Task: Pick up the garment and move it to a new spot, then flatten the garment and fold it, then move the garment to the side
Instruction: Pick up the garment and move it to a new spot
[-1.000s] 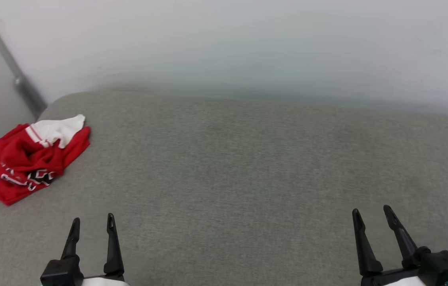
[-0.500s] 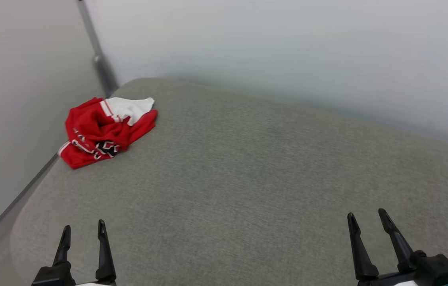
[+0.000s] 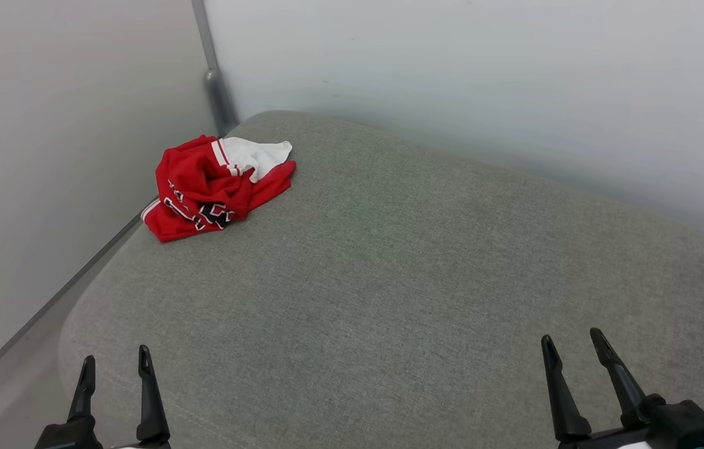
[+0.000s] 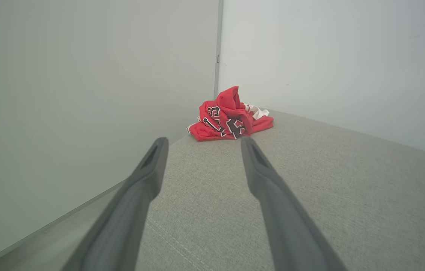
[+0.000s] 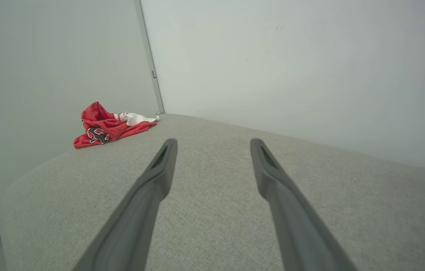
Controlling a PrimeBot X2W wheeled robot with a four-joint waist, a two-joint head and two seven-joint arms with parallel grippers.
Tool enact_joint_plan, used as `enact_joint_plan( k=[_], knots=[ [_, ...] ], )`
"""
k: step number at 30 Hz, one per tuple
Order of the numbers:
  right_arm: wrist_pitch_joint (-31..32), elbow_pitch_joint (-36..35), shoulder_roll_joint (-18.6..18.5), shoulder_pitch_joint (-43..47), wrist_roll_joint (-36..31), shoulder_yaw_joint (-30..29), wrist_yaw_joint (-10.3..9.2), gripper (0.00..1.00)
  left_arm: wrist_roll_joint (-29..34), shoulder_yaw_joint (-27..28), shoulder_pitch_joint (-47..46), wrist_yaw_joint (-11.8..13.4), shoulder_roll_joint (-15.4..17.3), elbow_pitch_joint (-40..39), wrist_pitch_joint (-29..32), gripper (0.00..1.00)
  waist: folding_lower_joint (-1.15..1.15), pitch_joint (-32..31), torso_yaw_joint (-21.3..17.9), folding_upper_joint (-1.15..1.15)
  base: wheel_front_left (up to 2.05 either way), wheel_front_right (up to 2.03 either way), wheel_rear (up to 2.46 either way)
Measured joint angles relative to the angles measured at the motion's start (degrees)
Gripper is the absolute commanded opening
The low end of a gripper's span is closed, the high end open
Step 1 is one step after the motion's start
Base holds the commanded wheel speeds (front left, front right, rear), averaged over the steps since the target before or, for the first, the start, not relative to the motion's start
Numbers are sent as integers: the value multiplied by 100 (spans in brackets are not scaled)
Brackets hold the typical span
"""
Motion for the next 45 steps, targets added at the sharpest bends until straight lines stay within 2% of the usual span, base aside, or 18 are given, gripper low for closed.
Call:
enact_joint_plan(
  k=[8, 12, 17, 25, 31, 34, 40, 45],
  knots=[
    [0, 12, 0, -44, -38, 2, 0, 100, -48, 54, -63, 1, -1, 49, 0, 100, 0, 61, 8, 0, 0, 0, 0],
    [0, -34, 0, -46, -98, -40, 0, 100, 22, 268, -538, -301, 68, 234, 0, 100, 0, 134, -19, 0, 0, 0, 0],
    [0, -132, 1, -187, -328, -124, 0, 100, 27, 611, -1474, -612, 394, 522, 0, 100, 0, 402, -117, 0, 0, 0, 0],
    [1, -348, 1, -586, -761, -302, 0, 100, -244, 966, -3206, -987, 1076, 1131, -1, 100, 0, 1103, -346, 0, 0, 0, 0],
    [1, -589, 3, -862, -1060, -434, 0, 100, -370, 981, -4344, -1081, 1690, 1781, -1, 100, 0, 1715, -534, 0, 0, 0, 0],
    [1, -761, 4, -996, -1217, -502, 0, 100, -598, 983, -5002, -1101, 2108, 2397, -1, 100, 1, 2035, -617, 0, 0, 0, 0],
    [1, -1131, -29, -1204, -1480, -608, 0, 100, -1101, 465, -5870, -1116, 2681, 3512, 7, 100, 1, 2632, -759, 0, 0, 0, 0],
    [0, -1451, -171, -1281, -1560, -708, 0, 100, -1930, -147, -6485, -1116, 3034, 4361, 605, 100, 1, 3044, -846, 0, 0, 0, 0]
  ],
)
